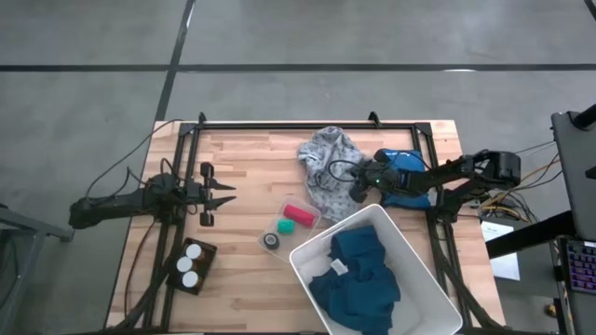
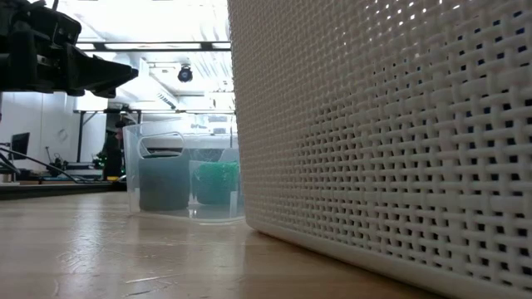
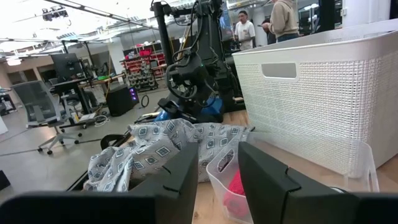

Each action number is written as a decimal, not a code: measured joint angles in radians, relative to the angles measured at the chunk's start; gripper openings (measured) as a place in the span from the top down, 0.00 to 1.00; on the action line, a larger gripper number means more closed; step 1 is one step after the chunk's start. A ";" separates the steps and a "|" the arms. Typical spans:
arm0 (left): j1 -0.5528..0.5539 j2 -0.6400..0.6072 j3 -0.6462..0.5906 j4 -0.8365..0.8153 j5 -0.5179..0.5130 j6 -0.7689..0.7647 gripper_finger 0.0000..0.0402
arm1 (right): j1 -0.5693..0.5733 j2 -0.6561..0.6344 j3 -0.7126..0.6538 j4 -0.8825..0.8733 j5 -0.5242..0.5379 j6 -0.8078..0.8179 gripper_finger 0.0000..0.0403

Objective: Pick & Place Medicine items
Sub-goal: Put the gray patient gown into the white bin

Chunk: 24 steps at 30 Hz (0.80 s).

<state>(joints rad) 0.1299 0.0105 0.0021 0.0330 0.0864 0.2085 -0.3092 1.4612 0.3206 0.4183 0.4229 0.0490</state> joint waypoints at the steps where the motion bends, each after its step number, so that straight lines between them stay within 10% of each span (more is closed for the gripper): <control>1: 0.000 0.000 0.000 0.000 0.000 0.000 0.71 | 0.000 0.000 0.000 0.000 0.000 0.000 0.76; 6: 0.000 0.000 0.000 0.000 0.000 0.000 0.71 | 0.000 0.000 -0.001 -0.001 -0.002 0.000 0.96; 24: 0.000 0.000 0.000 0.000 0.000 0.000 0.71 | 0.000 -0.146 -0.002 -0.009 0.003 -0.020 0.97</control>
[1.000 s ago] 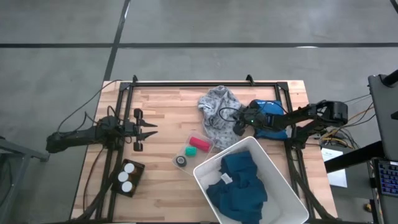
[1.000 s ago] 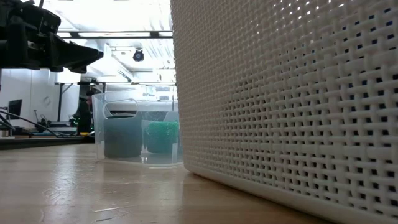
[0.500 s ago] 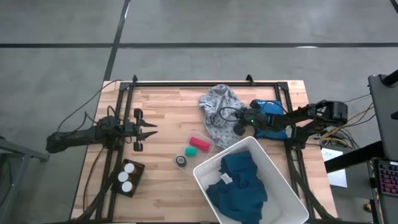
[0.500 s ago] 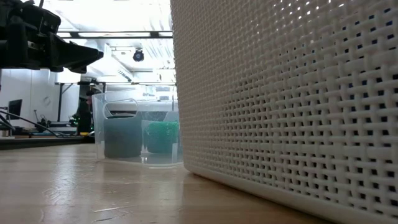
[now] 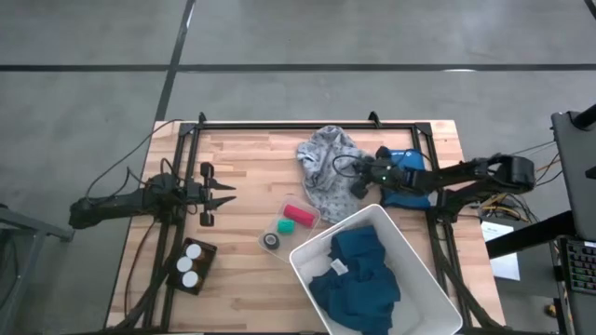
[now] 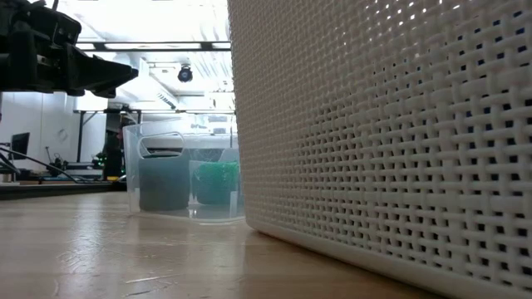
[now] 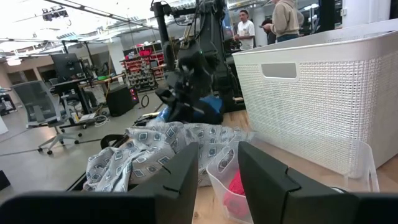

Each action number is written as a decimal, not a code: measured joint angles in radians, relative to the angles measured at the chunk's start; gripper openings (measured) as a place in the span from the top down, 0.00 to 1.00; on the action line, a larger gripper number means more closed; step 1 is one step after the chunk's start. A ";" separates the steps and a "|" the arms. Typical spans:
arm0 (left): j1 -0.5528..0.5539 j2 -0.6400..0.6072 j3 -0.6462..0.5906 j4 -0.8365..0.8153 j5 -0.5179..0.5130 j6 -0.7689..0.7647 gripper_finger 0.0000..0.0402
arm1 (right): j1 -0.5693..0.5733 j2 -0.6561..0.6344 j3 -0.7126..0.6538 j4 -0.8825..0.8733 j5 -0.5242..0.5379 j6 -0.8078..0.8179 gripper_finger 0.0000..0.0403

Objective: Pick & Place Medicine items
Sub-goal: Put the gray patient gown into the white bin

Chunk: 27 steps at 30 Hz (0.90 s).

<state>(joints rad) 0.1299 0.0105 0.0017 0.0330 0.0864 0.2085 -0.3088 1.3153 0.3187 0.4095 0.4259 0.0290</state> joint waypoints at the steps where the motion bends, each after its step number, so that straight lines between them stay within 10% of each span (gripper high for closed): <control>1: 0.000 0.000 0.000 0.000 0.000 0.000 0.71 | 0.000 -0.028 0.000 -0.013 0.000 -0.005 0.98; 27: 0.000 0.000 0.000 0.000 0.000 0.000 0.71 | 0.001 -0.625 0.000 -0.233 0.004 -0.112 0.98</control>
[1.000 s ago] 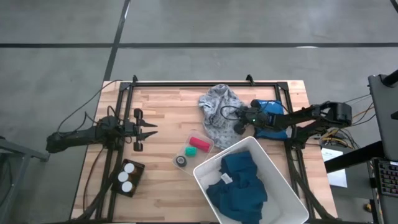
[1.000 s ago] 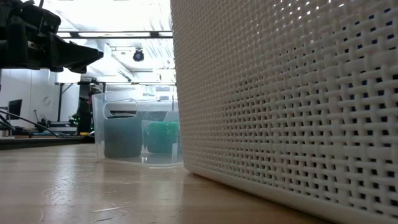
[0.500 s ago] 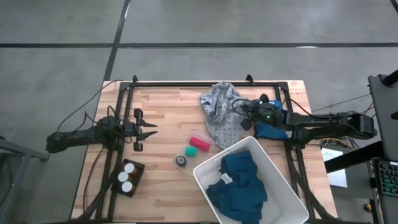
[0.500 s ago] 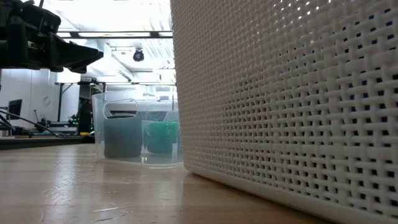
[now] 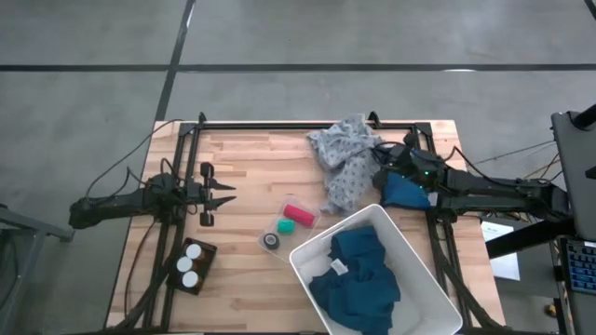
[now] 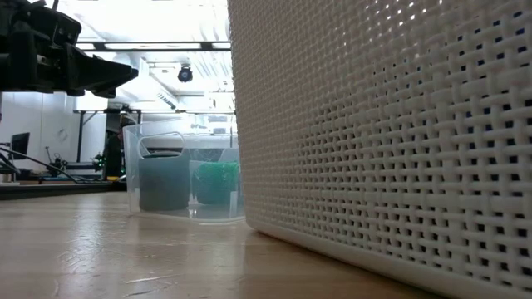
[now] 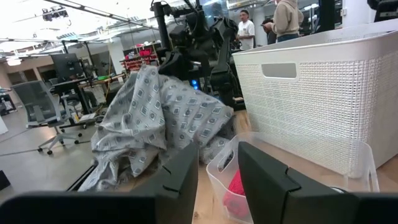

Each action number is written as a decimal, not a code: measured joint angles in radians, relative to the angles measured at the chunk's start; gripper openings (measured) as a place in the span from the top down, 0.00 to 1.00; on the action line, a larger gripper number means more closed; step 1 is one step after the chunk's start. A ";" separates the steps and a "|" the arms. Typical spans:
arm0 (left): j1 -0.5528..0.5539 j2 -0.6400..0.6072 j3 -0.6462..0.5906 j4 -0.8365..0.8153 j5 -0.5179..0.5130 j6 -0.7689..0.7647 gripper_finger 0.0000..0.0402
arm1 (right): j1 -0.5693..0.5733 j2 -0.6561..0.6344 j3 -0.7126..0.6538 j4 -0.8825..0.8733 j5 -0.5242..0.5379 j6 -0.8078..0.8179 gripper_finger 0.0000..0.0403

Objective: Pick & Place Medicine items
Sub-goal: Put the gray patient gown into the white bin

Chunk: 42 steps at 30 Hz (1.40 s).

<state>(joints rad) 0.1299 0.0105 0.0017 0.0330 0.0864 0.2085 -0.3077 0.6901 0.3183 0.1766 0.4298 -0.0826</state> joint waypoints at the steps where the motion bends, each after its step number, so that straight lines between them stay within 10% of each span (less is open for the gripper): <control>1: 0.000 0.000 0.000 0.000 0.000 0.000 0.71 | 0.000 -0.011 0.000 0.007 0.000 0.000 0.98; 42: 0.000 0.000 0.000 0.000 0.000 0.000 0.71 | 0.164 0.042 0.799 -0.146 -0.430 -0.217 0.98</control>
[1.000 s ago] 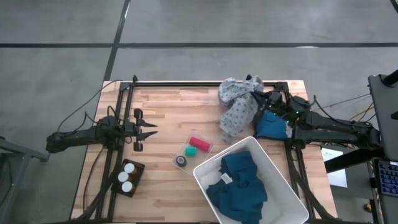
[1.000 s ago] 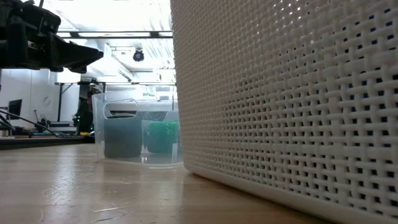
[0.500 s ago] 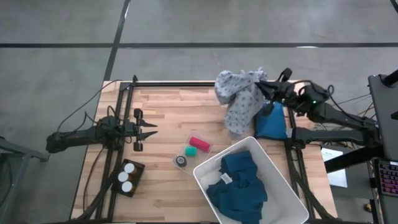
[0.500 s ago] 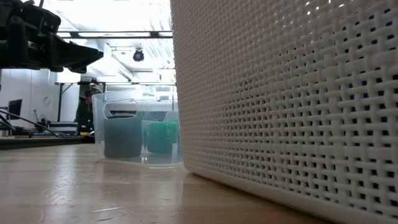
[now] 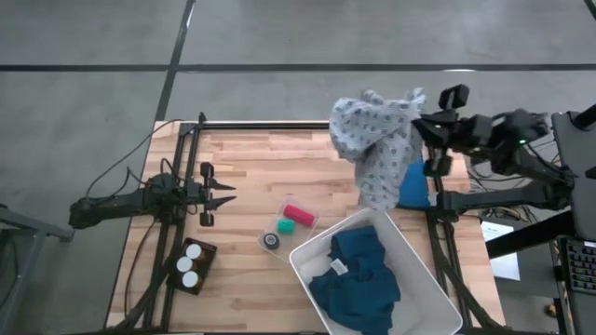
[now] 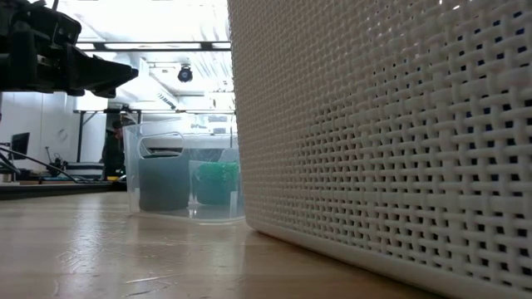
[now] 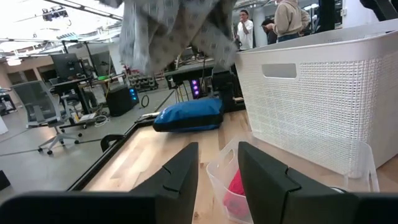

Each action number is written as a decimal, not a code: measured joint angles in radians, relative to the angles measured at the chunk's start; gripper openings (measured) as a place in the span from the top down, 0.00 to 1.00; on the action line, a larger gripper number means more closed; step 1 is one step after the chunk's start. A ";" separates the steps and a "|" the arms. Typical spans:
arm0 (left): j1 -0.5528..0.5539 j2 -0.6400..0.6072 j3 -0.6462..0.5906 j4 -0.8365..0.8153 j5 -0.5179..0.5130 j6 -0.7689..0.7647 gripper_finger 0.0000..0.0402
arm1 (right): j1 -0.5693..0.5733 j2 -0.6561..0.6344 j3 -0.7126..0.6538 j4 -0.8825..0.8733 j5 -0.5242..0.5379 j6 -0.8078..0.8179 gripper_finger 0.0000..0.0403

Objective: Pick & Place Medicine items
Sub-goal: Put the gray patient gown into the white bin

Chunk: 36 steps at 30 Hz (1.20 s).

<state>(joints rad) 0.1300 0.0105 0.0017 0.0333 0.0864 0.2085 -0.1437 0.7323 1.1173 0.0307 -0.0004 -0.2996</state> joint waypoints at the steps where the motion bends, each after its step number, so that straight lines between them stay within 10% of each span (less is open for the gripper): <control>1: 0.000 0.000 0.000 0.000 0.000 0.000 0.71 | 0.009 0.012 0.027 0.000 -0.014 0.000 0.98; 22: 0.000 0.000 0.000 0.000 0.000 0.000 0.71 | 0.158 0.305 0.376 -0.013 -0.366 0.194 0.98; 36: 0.000 0.000 0.000 0.000 0.000 0.000 0.71 | 0.484 0.322 0.365 -0.194 -0.252 0.215 0.98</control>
<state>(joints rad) 0.1301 0.0105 0.0017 0.0332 0.0864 0.2086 0.3402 1.0538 1.4819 -0.1638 -0.2527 -0.0851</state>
